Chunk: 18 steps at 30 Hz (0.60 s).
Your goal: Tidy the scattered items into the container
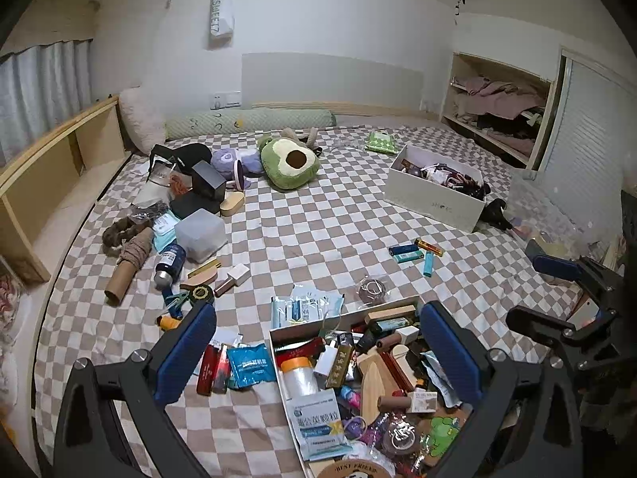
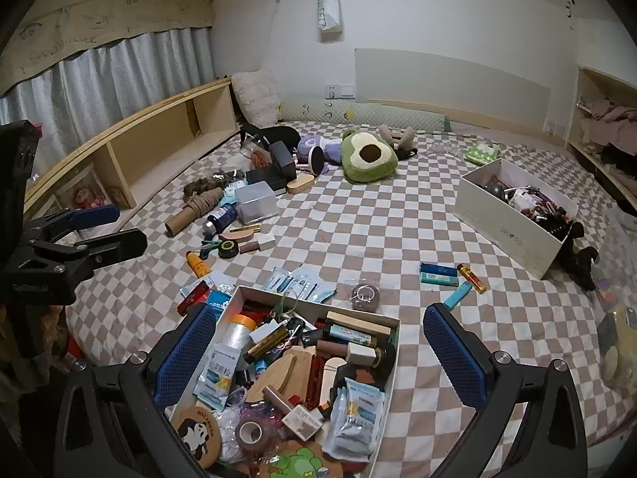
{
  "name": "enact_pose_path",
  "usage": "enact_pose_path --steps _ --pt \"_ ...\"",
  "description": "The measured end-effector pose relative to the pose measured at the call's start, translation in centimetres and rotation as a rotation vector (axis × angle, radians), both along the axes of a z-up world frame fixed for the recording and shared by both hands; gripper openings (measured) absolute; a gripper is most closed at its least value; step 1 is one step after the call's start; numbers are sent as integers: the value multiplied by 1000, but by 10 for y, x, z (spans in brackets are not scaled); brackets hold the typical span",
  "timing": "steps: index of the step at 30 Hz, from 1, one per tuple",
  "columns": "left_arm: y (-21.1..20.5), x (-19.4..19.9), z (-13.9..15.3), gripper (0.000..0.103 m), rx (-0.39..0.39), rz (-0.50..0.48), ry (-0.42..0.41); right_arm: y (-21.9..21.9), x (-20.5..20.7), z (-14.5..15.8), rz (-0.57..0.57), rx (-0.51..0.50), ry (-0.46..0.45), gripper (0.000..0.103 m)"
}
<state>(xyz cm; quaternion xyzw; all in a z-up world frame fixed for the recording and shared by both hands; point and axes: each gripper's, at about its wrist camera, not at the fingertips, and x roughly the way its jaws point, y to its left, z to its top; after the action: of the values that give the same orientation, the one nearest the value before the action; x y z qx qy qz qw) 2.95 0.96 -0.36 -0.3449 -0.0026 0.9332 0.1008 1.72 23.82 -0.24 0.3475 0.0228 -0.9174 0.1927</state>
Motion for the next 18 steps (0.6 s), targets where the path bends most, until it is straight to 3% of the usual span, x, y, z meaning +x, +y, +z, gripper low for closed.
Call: enact_pose_path --steps 5,18 --pt "3 15 0 103 9 -5 1 3 11 3 -10 -3 30 103" --pt "24 46 -16 103 -58 -20 -7 2 33 -4 -2 56 57 103"
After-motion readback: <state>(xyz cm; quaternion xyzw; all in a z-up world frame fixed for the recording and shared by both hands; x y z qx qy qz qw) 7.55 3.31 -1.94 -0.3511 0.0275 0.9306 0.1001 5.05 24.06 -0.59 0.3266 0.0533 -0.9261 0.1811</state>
